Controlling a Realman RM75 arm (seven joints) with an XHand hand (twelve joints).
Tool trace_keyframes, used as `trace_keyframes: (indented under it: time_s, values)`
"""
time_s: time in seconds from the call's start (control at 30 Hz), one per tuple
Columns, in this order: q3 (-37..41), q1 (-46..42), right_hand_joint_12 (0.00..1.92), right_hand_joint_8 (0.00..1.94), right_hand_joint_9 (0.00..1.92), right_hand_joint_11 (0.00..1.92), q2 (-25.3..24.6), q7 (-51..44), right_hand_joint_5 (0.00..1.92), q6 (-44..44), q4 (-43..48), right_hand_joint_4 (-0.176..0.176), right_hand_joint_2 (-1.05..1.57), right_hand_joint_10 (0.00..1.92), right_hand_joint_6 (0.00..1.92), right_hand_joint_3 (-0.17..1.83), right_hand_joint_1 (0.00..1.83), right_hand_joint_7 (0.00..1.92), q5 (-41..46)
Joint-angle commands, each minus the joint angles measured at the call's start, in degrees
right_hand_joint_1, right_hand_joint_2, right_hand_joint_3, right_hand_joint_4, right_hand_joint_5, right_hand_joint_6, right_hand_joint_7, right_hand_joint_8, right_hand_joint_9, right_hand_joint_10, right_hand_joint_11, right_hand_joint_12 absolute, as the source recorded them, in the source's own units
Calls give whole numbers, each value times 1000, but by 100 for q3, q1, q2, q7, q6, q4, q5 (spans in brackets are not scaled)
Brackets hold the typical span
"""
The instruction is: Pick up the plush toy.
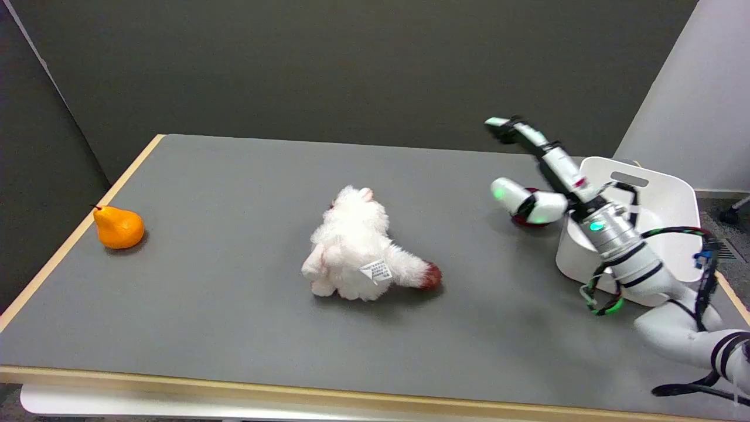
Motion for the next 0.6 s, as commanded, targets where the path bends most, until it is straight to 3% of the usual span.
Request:
trace_keyframes:
  time_s: [0.03,0.23,0.6]
  values:
    - [-463,-1270,1065,462,119,-1,-956,-4207,175,-3428,3391,-69,583,763,459,932,447,229,-494]
    - [-602,-1440,1061,463,123,-1,-1526,-4381,176,-3909,3514,-69,577,766,460,927,428,231,-512]
    - [-796,-1450,1124,516,149,-1,-1919,-4974,167,-5123,3846,-101,594,824,449,916,406,269,-486]
